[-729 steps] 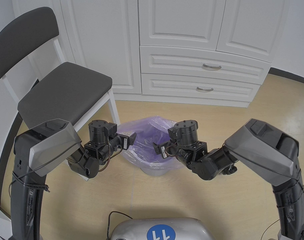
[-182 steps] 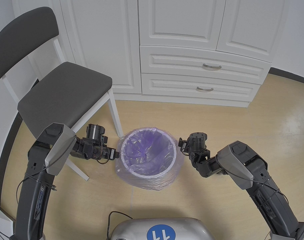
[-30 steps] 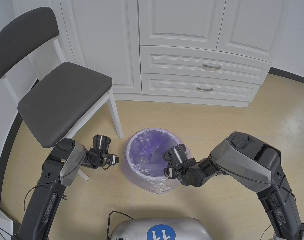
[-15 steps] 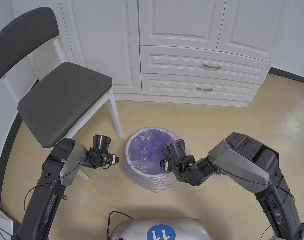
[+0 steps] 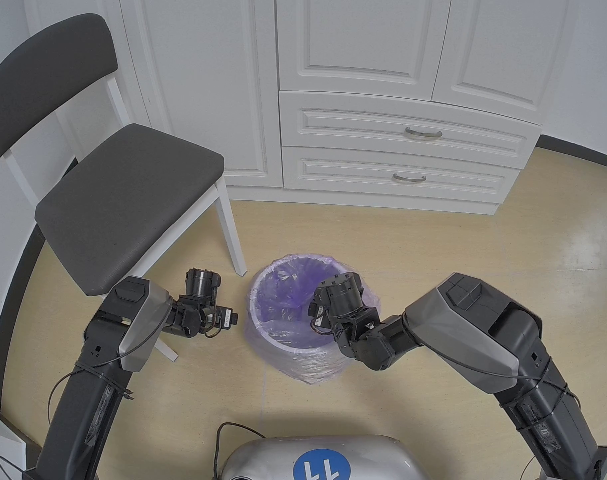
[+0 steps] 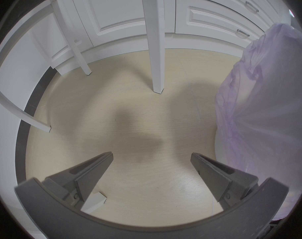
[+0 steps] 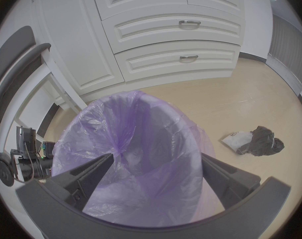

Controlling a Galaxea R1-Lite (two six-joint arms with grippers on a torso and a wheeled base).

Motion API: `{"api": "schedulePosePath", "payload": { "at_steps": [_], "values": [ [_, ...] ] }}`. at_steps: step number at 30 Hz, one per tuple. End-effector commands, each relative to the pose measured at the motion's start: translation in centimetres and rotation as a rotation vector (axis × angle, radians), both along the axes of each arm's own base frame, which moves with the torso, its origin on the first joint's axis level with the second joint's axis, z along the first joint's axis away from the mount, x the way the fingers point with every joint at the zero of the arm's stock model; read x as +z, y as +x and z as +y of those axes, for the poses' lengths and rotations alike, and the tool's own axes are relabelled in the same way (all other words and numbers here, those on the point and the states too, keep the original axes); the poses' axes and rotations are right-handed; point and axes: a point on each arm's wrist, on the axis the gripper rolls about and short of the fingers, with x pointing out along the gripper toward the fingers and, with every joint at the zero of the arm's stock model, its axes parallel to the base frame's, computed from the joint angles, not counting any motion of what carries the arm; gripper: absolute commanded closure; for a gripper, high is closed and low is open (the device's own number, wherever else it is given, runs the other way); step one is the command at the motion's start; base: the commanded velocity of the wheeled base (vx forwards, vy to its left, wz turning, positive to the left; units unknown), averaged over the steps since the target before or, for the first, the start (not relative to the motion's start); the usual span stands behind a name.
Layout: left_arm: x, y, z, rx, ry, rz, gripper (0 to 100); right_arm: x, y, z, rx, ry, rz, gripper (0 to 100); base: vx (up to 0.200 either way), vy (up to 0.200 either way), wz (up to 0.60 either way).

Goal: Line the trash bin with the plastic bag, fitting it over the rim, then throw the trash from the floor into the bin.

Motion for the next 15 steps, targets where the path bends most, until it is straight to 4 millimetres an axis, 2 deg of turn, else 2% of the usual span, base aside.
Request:
{"api": "schedulePosePath", "payload": {
  "at_steps": [1,6,11,15],
  "values": [
    [0.0,0.0,0.0,0.000,0.000,0.000,0,-0.4,0.8,0.4,-0.014,0.047,-0.020,0,0.000,0.000,0.00],
    [0.0,0.0,0.0,0.000,0.000,0.000,0,0.1,2.4,0.5,-0.056,0.132,-0.080,0,0.000,0.000,0.00],
    [0.0,0.0,0.0,0.000,0.000,0.000,0,0.8,3.1,0.2,-0.072,0.172,-0.113,0,0.000,0.000,0.00],
    [0.0,0.0,0.0,0.000,0.000,0.000,0,0.1,3.4,-0.3,-0.080,0.145,-0.106,0,0.000,0.000,0.00]
  ]
}}
